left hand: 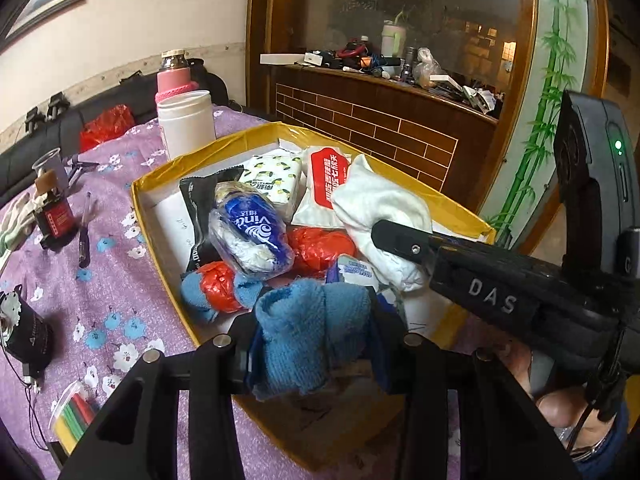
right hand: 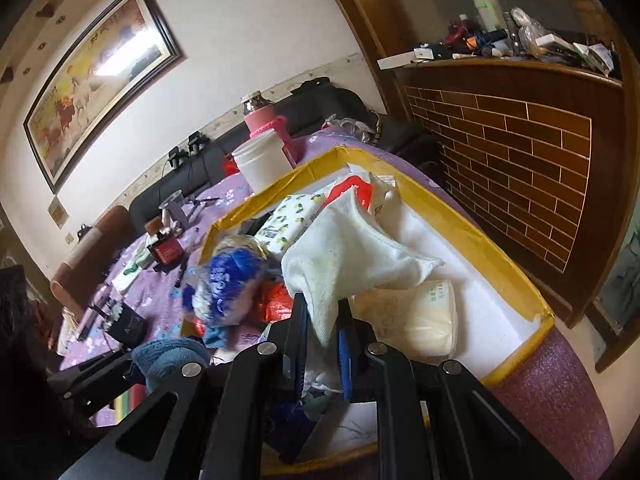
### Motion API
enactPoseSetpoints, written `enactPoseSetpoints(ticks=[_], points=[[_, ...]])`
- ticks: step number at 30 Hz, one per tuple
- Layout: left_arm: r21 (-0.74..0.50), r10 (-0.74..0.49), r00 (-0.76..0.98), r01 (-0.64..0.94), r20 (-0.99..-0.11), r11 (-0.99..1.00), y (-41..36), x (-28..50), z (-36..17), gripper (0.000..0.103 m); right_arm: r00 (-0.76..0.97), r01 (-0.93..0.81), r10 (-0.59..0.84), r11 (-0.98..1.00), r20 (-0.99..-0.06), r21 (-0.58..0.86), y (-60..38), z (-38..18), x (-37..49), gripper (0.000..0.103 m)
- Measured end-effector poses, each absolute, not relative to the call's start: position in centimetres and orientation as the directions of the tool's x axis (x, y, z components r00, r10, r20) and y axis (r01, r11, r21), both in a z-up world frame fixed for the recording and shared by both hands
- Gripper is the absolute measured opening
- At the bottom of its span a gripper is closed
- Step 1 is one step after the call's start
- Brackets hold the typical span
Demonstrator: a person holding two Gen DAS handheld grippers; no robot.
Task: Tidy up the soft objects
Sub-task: 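Carry the blue knit item and white cloth over the yellow tray, then open both grippers to drop the blue knit item and white cloth into the tray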
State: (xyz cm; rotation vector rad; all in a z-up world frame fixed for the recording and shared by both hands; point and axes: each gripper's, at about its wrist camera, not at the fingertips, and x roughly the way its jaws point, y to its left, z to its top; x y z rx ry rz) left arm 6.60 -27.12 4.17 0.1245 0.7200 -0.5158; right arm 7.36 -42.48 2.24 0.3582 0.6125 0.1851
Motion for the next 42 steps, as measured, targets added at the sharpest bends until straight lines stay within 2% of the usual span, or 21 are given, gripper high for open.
enactPoseSetpoints(ticks=[12,16,27,35,38,39,40,42], points=[[0.052,-0.316,0.69,0.456,-0.651,0.889,-28.4,7.0,2.5,0.045,0.786,-0.065,0.256,0.94,-0.563,0.335,-41.5,1.7,8.4,0.016],[0.012,-0.33,0.666,0.453,-0.669,0.891,-28.0,7.6,2.3,0.045,0.78,-0.054,0.235,0.949,-0.58,0.311,-41.3,1.6,8.6,0.016],[0.021,-0.323,0.665,0.454,-0.673,0.891,-28.2,7.6,2.2,0.05,0.777,-0.041,0.207,0.959,-0.595,0.28,-41.0,1.5,8.8,0.015],[-0.001,-0.316,0.659,0.432,-0.682,0.902,-27.8,8.0,2.0,0.062,0.777,-0.038,0.201,0.961,-0.597,0.273,-40.9,1.5,8.9,0.016],[-0.008,-0.317,0.658,0.427,-0.684,0.904,-27.7,8.1,2.0,0.066,0.781,-0.055,0.22,0.956,-0.585,0.287,-40.9,1.6,8.8,0.023],[-0.011,-0.319,0.656,0.428,-0.684,0.904,-27.7,8.1,2.0,0.07,0.786,-0.061,0.222,0.956,-0.577,0.286,-40.9,1.7,8.7,0.03],[-0.017,-0.328,0.652,0.435,-0.683,0.9,-27.7,8.0,2.0,0.08,0.795,-0.069,0.226,0.956,-0.563,0.287,-40.8,1.9,8.4,0.042],[-0.013,-0.34,0.654,0.451,-0.675,0.892,-27.9,7.7,2.1,0.083,0.81,-0.073,0.221,0.957,-0.544,0.282,-40.8,2.3,8.0,0.057]])
